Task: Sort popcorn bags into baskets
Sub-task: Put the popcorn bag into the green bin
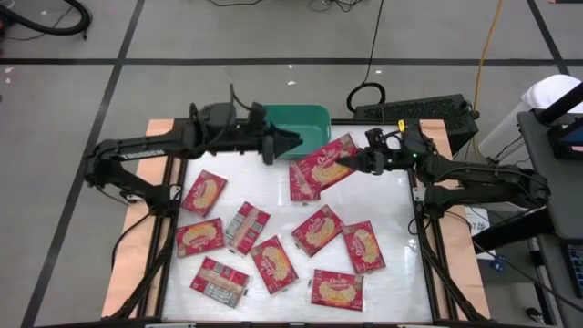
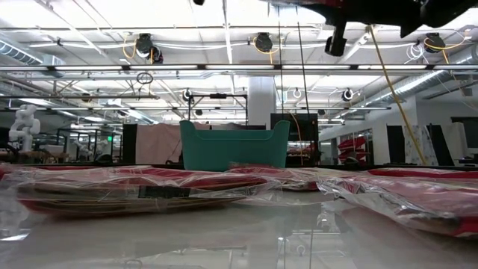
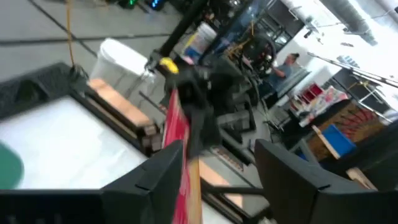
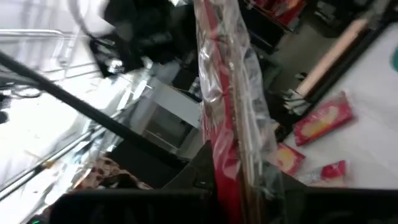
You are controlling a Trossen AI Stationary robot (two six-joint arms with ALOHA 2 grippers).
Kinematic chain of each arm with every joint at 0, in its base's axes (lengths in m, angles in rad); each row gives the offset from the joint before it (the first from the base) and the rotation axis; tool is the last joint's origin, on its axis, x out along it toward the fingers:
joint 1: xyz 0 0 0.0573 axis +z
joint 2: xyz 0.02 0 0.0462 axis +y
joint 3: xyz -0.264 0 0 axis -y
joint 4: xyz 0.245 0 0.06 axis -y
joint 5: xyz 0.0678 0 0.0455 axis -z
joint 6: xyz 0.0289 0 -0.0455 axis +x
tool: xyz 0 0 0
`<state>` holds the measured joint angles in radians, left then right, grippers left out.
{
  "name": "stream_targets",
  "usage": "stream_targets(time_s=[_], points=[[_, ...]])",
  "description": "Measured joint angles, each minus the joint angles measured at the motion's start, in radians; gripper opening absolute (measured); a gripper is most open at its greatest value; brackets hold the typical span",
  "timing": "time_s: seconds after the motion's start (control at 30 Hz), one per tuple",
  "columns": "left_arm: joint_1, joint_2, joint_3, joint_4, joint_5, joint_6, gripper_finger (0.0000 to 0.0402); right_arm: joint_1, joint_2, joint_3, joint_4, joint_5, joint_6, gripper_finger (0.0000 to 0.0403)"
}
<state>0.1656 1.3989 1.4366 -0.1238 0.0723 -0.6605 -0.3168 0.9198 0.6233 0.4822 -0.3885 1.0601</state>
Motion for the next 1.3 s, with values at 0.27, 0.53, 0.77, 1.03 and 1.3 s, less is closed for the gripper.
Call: stream_targets(time_s=[0.27,0.53,0.77,1.03,1.3], points=[[0.123,0.116,0.158,-0.128,0.150,0.056,0.0297,-0.011,0.124,0.215,-0.230,0.006,-0.142,0.0014],[0.219,0.143,0.181,-0.202,0.229,0.154,0.0301,-0.064,0.227,0.349,-0.303,0.051,-0.195,0.0014],[0.290,0.143,0.181,-0.280,0.302,0.190,0.0271,-0.086,0.246,0.382,-0.256,0.140,-0.237,0.0014],[0.364,0.143,0.181,-0.285,0.328,0.211,0.0269,-0.129,0.247,0.381,-0.228,0.180,-0.265,0.0021],[0.431,0.142,0.181,-0.298,0.427,0.227,0.0256,-0.136,0.263,0.380,-0.146,0.205,-0.320,0.0019]])
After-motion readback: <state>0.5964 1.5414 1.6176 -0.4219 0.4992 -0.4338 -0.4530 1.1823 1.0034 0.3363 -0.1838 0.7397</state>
